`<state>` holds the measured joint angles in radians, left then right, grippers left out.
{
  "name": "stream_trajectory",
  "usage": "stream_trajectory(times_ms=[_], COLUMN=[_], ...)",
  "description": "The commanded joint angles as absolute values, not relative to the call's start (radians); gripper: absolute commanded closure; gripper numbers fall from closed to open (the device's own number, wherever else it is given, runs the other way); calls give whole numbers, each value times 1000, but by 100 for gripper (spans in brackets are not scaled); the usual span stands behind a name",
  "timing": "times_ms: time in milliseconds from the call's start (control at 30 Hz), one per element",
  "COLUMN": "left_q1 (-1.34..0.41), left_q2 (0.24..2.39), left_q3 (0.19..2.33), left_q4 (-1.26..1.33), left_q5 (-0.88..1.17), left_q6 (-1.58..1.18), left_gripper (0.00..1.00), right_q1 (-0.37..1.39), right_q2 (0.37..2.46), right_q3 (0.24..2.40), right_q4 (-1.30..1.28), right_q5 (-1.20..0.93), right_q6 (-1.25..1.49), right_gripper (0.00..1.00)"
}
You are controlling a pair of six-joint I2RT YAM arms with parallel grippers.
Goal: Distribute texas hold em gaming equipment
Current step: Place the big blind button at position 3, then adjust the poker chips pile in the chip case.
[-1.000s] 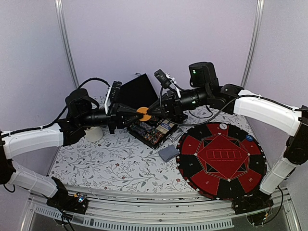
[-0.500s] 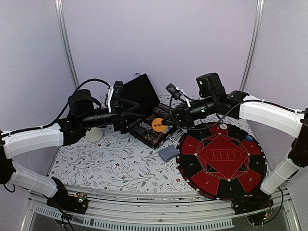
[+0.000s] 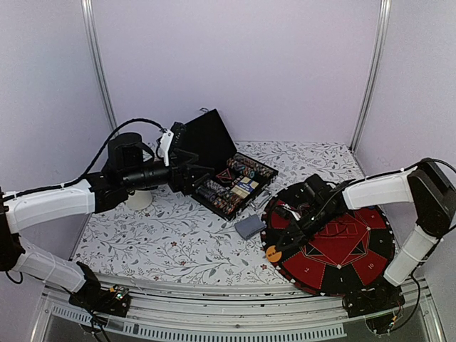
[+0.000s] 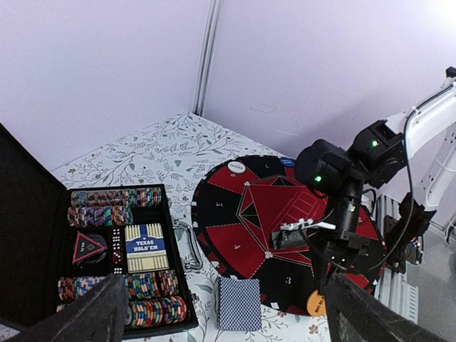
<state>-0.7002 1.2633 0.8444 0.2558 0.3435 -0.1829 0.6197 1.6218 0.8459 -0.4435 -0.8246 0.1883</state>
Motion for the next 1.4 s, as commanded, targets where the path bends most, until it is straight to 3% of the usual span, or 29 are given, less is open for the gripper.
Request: stream_trajectory(times_ms=[0,367,500,867,1033,1167,1367], left_q1=[-696,-696,-696,-696,-697,-713,-826], left_q2=[1276,1271,1272,1266,1274,1272,1352], left_q3=[876,877,879,902,959,983,1080], left_q4=[213,193,192,136,13,-69,-261], left_q5=[322,305,308,274,198,103,-42], left_q6=[-166,-152,-150,-138,-125,-123,-87], left_gripper=[2,2,2,2,2,2,6], right_q1=[618,583,581,582,583,582,581], right_q2=[1701,1785,1780,1687,1554,1463,1397], right_q3=[842,828,846,1018,1155,1202,1222], right_q4=[-402,-425,-452,-669,-800,-809,-756], right_q5=[-843,-835,-740,-437,-212,-99,-76], right_q6=[213,169,178,171,142,84,52], right_gripper=[98,96,76,54,27,12,6])
